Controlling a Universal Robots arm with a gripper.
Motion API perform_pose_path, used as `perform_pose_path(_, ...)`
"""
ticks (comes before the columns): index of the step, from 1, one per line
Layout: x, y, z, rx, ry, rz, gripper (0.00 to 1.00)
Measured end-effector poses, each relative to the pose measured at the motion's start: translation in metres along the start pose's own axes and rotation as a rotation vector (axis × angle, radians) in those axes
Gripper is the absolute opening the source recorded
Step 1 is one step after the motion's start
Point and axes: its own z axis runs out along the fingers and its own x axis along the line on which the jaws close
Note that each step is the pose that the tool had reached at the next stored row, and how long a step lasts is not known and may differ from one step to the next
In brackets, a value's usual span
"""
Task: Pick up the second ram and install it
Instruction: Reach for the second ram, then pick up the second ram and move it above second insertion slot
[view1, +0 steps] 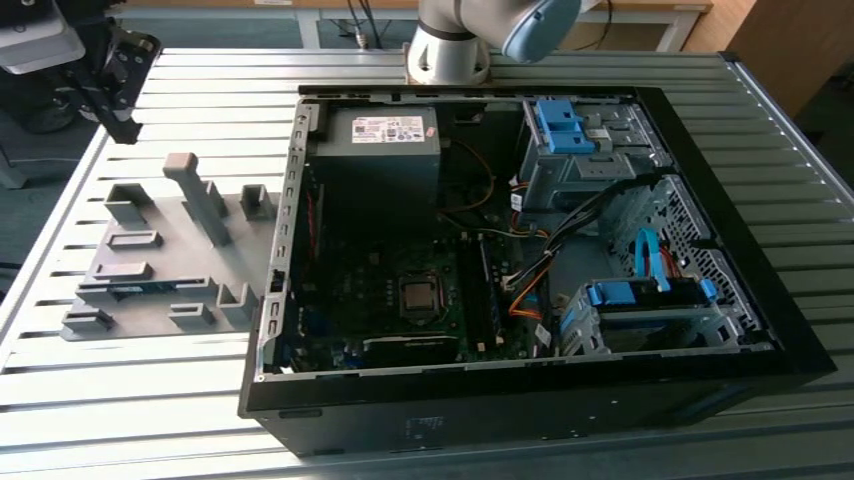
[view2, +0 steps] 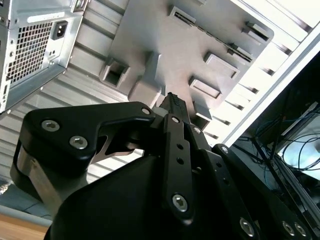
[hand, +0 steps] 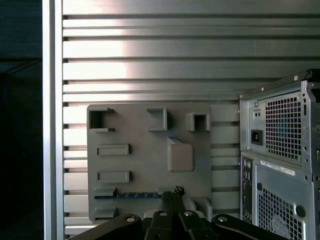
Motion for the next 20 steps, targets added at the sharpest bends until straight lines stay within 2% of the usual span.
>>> perform_pose_path(8, 0.0146, -0.0005, 0.0001, 0.0000, 0.0001, 0.000, 0.11)
perform_pose_path(14, 0.0195, -0.0007, 0.0005, 0.0000, 0.0000, 0.000, 0.11)
perform_pose_path(20, 0.0203, -0.0007, 0.0008, 0.0000, 0.0000, 0.000, 0.11)
